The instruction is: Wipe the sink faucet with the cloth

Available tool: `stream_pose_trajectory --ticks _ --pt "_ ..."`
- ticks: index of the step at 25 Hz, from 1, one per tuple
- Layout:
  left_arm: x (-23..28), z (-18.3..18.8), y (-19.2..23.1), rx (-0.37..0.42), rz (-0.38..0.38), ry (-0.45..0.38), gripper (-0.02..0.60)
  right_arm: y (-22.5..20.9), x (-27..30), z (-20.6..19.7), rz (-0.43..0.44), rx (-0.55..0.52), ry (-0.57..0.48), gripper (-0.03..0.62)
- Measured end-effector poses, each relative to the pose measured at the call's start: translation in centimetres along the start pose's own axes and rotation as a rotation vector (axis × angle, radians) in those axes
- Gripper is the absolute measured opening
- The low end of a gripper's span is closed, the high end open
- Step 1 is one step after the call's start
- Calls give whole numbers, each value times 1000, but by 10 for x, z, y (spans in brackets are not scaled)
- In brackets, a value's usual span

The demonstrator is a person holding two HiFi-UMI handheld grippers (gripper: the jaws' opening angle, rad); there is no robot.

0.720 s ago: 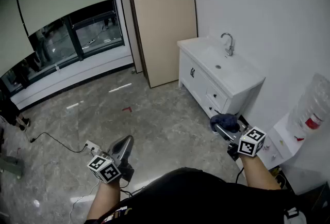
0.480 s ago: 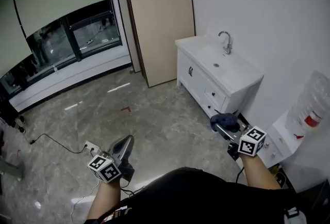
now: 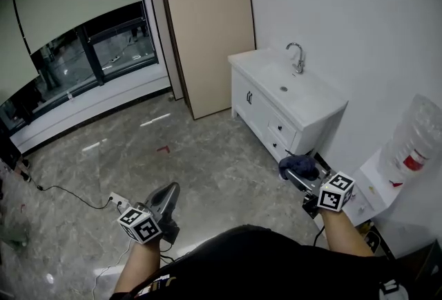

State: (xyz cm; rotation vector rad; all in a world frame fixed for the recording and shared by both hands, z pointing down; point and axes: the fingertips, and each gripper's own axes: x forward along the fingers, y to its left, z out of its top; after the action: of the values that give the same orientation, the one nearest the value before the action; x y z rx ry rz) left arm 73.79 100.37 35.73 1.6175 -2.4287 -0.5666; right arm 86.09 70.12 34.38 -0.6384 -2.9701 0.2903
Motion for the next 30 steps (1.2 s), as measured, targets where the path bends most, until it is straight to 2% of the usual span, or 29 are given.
stream_pose_trajectory --ticks 5,11,20,24,30 --pt "35 -11 -21 -7 -35 17 -8 -18 -28 -4 -1 16 21 126" --pt "87 -31 -65 1 -85 43 -8 -48 -75 -7 5 14 56 127" --pt "150 -67 -111 -5 -120 91 -8 -104 -132 -16 -10 58 67 127" --pt "165 -71 -106 5 -122 115 -8 -117 -126 -28 -8 85 81 127" --pt "192 -68 -60 -30 -153 123 -8 -133 -92 -35 -42 88 113 127"
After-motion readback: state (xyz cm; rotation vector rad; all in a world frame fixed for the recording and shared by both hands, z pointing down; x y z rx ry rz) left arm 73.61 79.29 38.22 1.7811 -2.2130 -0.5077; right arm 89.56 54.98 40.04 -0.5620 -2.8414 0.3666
